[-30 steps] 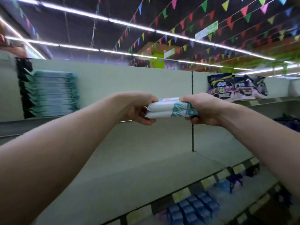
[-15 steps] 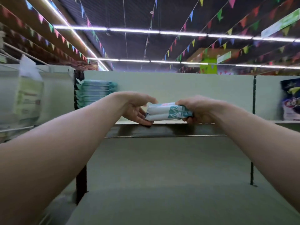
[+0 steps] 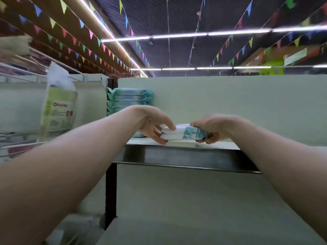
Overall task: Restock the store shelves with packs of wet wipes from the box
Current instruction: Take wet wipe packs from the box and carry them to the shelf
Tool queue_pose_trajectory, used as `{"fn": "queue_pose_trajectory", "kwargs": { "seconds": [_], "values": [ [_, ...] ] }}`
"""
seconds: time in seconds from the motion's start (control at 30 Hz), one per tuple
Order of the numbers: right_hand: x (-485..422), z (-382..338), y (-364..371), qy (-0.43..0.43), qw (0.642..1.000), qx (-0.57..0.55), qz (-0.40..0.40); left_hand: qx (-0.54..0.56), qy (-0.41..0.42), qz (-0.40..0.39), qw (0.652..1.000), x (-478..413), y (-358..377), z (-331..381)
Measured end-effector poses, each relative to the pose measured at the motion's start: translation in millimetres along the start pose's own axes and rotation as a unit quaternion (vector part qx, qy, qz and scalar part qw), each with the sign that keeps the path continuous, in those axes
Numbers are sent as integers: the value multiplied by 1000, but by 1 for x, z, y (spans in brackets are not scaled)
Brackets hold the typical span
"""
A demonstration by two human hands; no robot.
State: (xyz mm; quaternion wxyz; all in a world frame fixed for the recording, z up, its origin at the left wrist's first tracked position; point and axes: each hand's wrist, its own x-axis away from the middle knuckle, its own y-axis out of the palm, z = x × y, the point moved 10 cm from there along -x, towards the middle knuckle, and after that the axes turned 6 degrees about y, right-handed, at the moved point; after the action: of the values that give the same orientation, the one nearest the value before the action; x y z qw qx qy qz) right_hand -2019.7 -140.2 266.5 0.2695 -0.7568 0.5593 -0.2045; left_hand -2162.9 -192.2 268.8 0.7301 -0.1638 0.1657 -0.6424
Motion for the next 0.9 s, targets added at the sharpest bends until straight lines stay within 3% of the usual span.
{"fn": "queue_pose_trajectory", "kwargs": {
  "seconds": [0.23, 0.4, 0.53, 0.77, 0.9],
  "values": [
    [-47, -21, 10, 22, 991, 129, -24, -57, -41, 7, 998, -48, -19, -15],
    [-69, -33, 31, 18, 979, 169, -109, -130, -40, 18, 991, -73, -35, -17],
    [-83, -37, 40, -3, 963, 238, -124, -196, -38, -7, 980, -85, -38, -16],
    [-91, -41, 38, -34, 952, 297, -69, -423, 10, -21, 906, -103, -31, -5],
    [-94, -45, 37, -60, 921, 385, -27, -498, 18, -26, 866, -105, -33, -4]
  ]
}}
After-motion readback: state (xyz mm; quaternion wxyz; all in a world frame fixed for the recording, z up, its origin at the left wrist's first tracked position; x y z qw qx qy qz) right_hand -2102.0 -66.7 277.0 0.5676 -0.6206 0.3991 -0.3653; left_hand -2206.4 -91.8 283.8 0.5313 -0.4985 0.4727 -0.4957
